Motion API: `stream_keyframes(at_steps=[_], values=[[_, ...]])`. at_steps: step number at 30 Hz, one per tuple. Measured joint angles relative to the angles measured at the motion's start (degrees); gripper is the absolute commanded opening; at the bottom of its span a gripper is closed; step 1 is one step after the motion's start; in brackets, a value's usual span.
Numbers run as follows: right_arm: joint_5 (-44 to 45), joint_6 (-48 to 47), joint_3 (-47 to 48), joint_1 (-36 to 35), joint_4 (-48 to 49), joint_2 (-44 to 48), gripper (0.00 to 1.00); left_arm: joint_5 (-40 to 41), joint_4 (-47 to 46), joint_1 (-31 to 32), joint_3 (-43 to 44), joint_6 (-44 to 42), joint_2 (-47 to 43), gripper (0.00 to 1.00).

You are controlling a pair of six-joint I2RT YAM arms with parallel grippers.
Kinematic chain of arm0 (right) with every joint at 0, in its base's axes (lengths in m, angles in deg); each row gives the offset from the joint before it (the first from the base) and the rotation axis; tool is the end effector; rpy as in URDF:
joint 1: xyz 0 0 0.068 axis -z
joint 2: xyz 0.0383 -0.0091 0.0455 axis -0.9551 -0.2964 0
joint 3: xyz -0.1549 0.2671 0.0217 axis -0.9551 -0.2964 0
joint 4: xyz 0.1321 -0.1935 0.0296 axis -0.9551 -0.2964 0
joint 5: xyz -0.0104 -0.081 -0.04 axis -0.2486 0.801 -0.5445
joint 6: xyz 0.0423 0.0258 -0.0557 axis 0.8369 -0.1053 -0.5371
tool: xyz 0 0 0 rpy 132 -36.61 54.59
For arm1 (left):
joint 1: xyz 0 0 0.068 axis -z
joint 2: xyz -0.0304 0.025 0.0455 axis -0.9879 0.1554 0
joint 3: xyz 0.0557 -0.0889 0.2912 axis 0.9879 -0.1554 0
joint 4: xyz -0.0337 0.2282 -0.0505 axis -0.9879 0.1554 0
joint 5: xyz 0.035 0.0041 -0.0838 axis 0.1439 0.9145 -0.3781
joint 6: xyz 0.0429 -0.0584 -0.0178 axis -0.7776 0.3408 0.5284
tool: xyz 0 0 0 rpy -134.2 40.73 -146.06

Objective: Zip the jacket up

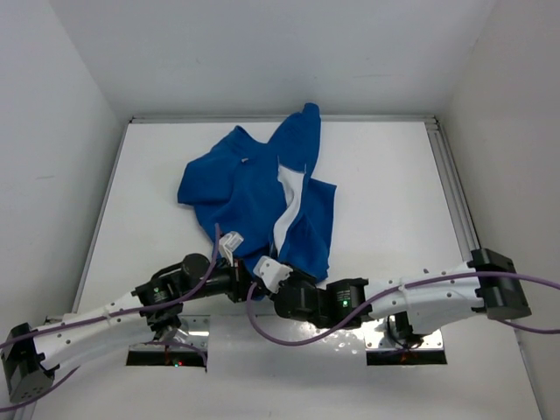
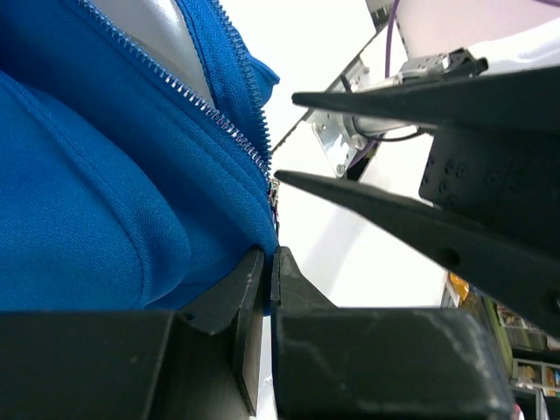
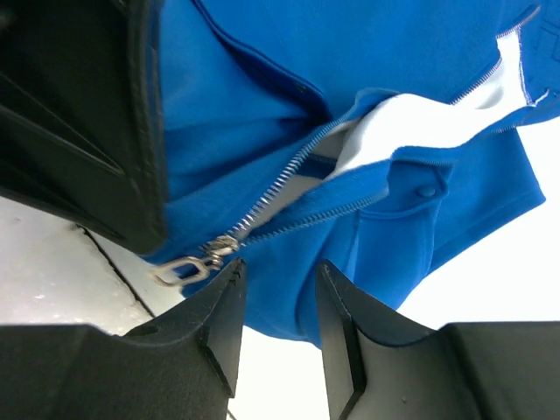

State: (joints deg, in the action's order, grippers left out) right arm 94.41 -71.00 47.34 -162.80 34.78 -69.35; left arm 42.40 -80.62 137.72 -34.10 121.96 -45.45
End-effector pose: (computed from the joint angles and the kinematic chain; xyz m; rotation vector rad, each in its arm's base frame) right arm 0.0436 0.2381 0.2635 -0.9916 1.8500 0.1730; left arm 0.0485 -0.0991 0.2084 0.3851 2.1508 -1.3335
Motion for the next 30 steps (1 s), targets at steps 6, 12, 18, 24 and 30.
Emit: stream_keyframes(at_steps=[6, 12, 18, 24, 30], values=[[-0.04, 1.03, 3.13, -0.04, -3.45, -4.11, 0.38, 0.87, 0.09, 0.00, 0.42, 0.00, 0.07, 0.00], [-0.31, 1.27, 3.91, -0.04, -5.40, -4.79, 0.38, 1.90, 0.44, 0.00, 0.72, 0.00, 0.15, 0.00], [-1.27, 1.73, 4.20, -0.11, -5.90, -2.91, 0.36, 3.15, 0.42, 0.00, 0.94, -0.02, 0.81, 0.00], [-0.20, 3.87, 4.61, -0.13, -5.01, 9.97, 0.35, 3.41, 0.39, 0.00, 1.46, -0.24, 1.53, 0.00], [6.38, 9.99, 4.52, -0.13, -0.57, 28.52, 0.41, 3.54, -0.59, 0.00, 1.49, -0.39, 1.84, 0.00]])
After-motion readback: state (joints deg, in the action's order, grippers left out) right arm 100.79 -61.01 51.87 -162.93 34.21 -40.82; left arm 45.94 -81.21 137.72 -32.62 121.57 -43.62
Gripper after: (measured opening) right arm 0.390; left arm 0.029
